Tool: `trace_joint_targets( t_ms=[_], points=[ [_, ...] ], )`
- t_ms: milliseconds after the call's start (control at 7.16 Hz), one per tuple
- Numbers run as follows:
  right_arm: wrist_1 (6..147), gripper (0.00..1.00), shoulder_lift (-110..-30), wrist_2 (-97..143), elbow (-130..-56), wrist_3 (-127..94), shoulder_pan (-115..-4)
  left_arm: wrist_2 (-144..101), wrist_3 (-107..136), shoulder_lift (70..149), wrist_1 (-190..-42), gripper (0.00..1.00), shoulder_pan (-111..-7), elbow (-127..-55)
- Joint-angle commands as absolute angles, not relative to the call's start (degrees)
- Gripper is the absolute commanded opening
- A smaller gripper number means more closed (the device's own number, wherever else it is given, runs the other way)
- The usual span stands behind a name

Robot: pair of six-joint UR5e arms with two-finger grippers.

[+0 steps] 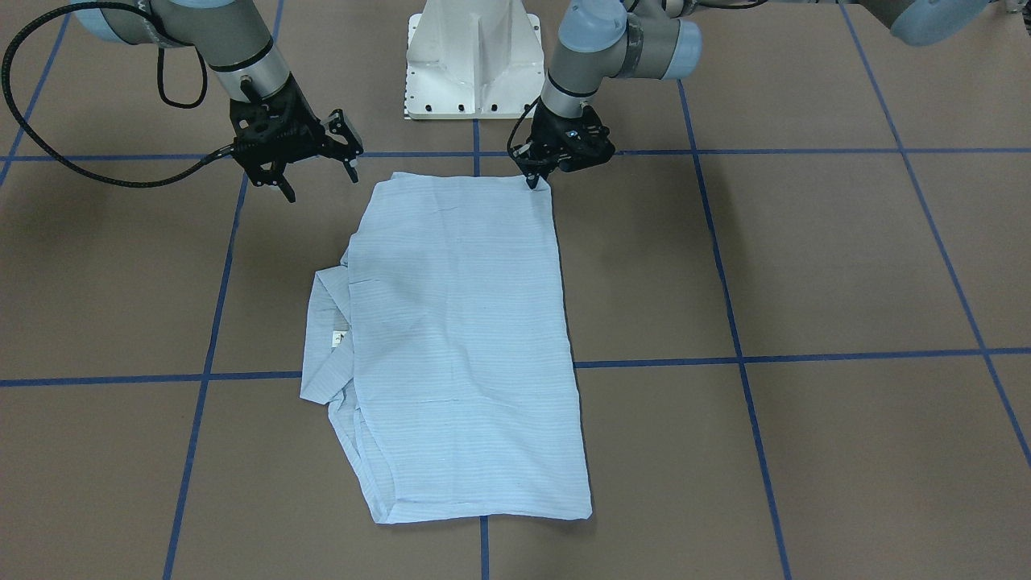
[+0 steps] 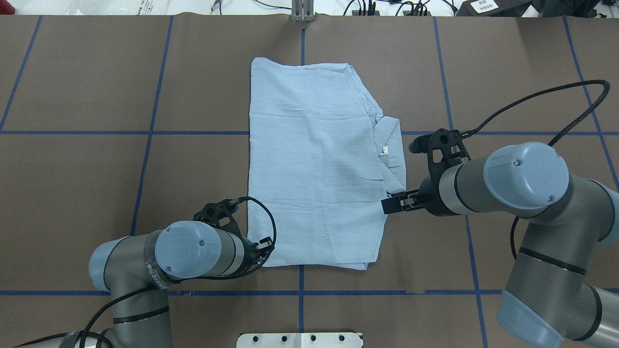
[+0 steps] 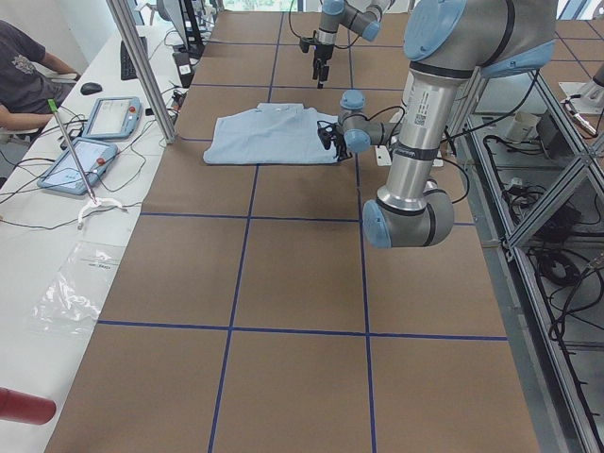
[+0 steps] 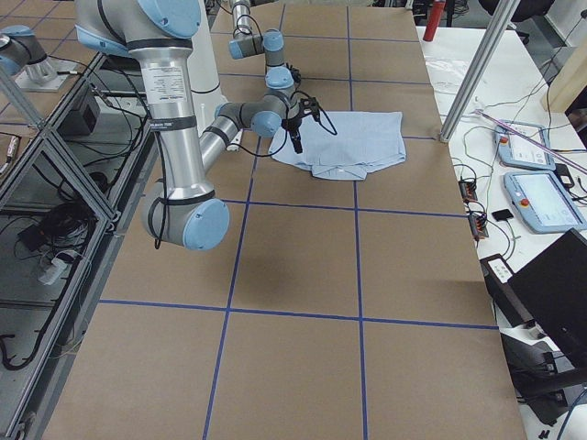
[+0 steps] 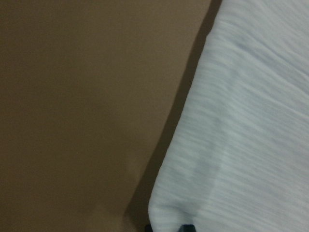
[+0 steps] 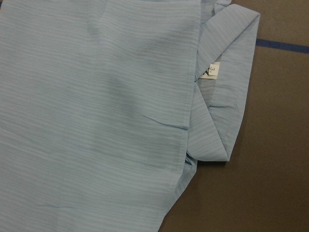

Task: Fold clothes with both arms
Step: 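Move both grippers to the shirt corners nearest the robot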

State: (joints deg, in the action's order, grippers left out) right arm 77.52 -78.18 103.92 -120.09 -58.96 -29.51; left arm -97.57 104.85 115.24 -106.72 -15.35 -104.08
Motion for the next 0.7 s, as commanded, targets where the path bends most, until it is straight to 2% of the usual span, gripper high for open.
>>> trace_joint_targets(
  t_ms=[0, 279, 559],
  points=[
    [77.6, 1.0, -78.2, 103.9, -120.1, -59.6, -29.5, -97.6, 104.9, 115.6, -106.7, 0.0, -16.6, -105.1],
    [77.6, 1.0, -78.4, 103.9, -120.0, -62.9, -28.7, -97.8, 104.9, 115.5, -106.6, 0.0, -17.4, -107.5],
    [77.9, 1.0, -78.1, 100.7, -119.6, -77.7, -21.7, -97.8, 104.9, 115.6, -106.6, 0.0, -17.5, -107.5]
  ],
)
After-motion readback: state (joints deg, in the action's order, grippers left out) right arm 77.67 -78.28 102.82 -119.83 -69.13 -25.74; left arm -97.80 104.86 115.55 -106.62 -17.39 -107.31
